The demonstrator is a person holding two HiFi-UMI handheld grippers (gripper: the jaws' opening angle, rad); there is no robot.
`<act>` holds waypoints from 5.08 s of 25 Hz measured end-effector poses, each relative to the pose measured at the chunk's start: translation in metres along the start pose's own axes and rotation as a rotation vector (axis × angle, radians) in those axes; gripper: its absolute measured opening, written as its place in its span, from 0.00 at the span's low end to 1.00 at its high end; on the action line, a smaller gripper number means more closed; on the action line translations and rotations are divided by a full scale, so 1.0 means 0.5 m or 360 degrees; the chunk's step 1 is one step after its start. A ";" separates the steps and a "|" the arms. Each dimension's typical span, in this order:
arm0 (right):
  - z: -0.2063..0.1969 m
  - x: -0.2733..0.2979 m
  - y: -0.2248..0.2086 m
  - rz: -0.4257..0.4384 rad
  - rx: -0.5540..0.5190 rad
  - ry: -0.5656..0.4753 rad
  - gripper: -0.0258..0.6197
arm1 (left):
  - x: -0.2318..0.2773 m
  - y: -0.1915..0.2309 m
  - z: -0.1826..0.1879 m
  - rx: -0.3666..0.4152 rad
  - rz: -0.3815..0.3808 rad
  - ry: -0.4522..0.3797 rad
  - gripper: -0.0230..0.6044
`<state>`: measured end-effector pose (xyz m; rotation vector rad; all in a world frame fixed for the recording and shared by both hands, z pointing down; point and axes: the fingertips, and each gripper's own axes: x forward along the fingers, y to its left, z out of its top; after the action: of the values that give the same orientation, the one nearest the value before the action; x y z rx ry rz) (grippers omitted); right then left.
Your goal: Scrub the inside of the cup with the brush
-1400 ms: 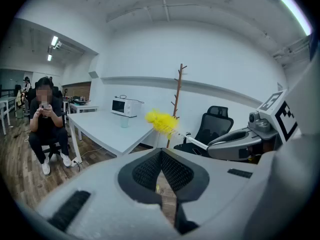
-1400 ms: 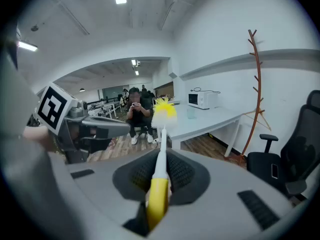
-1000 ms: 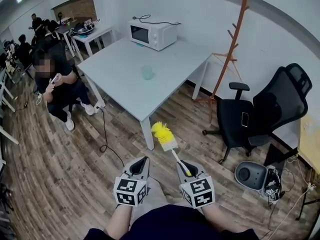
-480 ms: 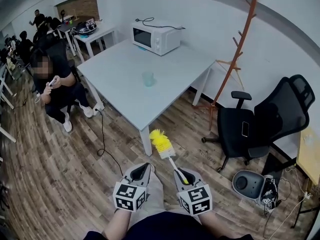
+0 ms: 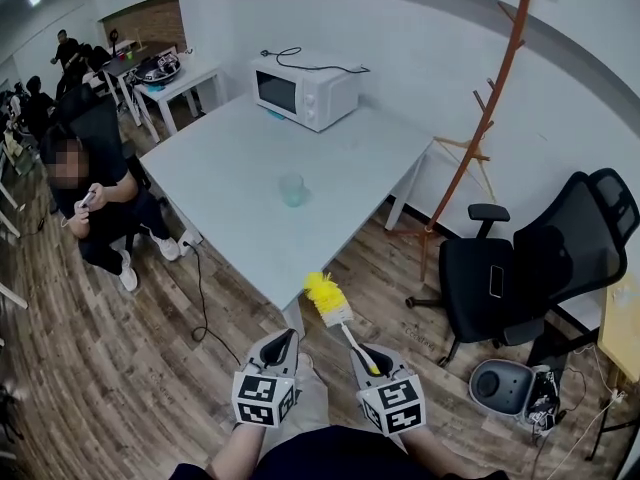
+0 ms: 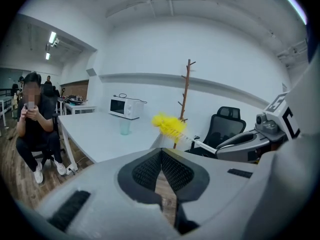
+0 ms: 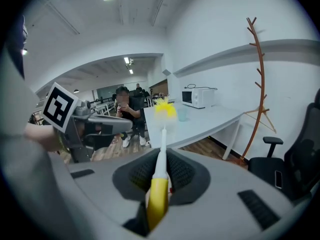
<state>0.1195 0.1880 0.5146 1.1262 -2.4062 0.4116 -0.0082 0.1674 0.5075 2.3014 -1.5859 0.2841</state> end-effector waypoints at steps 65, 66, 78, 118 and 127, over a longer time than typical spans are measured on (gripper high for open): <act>0.293 0.611 -0.393 -0.0046 0.0123 0.0207 0.12 | 0.844 0.494 0.111 0.0142 -0.0088 0.0222 0.64; 0.292 0.609 -0.393 -0.0047 0.0122 0.0211 0.12 | 0.843 0.494 0.111 0.0144 -0.0085 0.0225 0.64; 0.315 0.569 -0.350 0.0046 -0.0089 0.0194 0.12 | 0.740 0.477 0.130 0.0274 -0.0110 0.0270 0.64; 0.395 0.505 -0.123 0.0540 -0.2431 0.0676 0.12 | 0.447 0.366 0.126 0.1199 -0.0115 0.0321 0.64; 0.415 0.500 -0.113 0.0416 -0.2963 0.0363 0.12 | 0.443 0.346 0.126 0.1137 -0.0180 0.0325 0.64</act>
<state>-0.0342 -0.1005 0.4700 -0.1272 -1.5600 -1.3003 -0.0913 -0.1047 0.5526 2.7253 -1.3852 1.1762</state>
